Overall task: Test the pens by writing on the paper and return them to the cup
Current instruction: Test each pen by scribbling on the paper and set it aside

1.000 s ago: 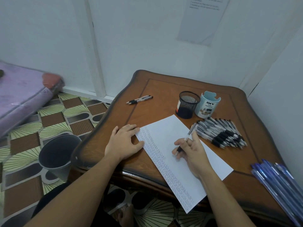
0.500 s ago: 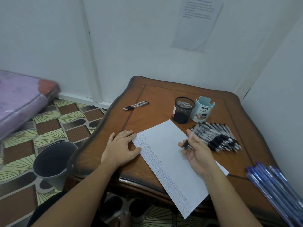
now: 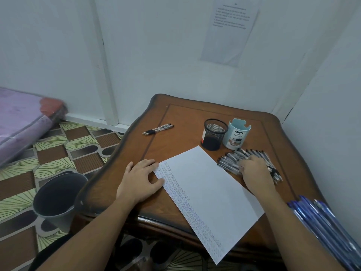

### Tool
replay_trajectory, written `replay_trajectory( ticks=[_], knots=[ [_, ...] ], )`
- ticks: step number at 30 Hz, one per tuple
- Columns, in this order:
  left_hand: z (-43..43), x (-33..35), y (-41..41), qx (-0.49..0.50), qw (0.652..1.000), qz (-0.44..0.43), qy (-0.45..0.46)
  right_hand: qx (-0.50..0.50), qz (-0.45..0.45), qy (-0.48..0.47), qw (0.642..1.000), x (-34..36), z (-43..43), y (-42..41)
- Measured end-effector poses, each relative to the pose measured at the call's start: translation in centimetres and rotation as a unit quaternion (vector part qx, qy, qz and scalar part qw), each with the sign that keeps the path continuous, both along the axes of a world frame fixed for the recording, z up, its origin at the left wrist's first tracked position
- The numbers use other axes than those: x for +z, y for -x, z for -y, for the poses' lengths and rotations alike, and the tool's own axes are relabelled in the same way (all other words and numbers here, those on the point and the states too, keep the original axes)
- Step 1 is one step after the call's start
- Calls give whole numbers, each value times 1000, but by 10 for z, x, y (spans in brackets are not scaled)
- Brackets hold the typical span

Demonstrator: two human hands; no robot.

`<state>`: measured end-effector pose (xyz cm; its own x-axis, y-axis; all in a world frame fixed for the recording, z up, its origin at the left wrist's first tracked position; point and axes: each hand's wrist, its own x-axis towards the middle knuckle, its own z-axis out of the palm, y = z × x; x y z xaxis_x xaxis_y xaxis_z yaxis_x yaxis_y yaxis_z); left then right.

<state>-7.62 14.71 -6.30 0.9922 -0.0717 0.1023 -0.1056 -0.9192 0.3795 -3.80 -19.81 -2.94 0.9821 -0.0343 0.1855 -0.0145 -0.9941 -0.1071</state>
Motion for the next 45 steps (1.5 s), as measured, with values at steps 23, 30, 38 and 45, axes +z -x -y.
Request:
replay_trajectory(
  ticks=[23,30,38,45],
  knots=[
    [1,3,0,6,1000,0,13,95,-122,-274,949,1,-181,-134],
    [-1,1,-3,6,1000,1,10,50,-125,-196,971,-5,-199,-175],
    [-2,1,-3,5,1000,3,7,41,-87,-211,973,-10,-204,-185],
    [-1,-1,-3,11,1000,9,4,107,-130,-307,937,3,-181,-165]
  ],
)
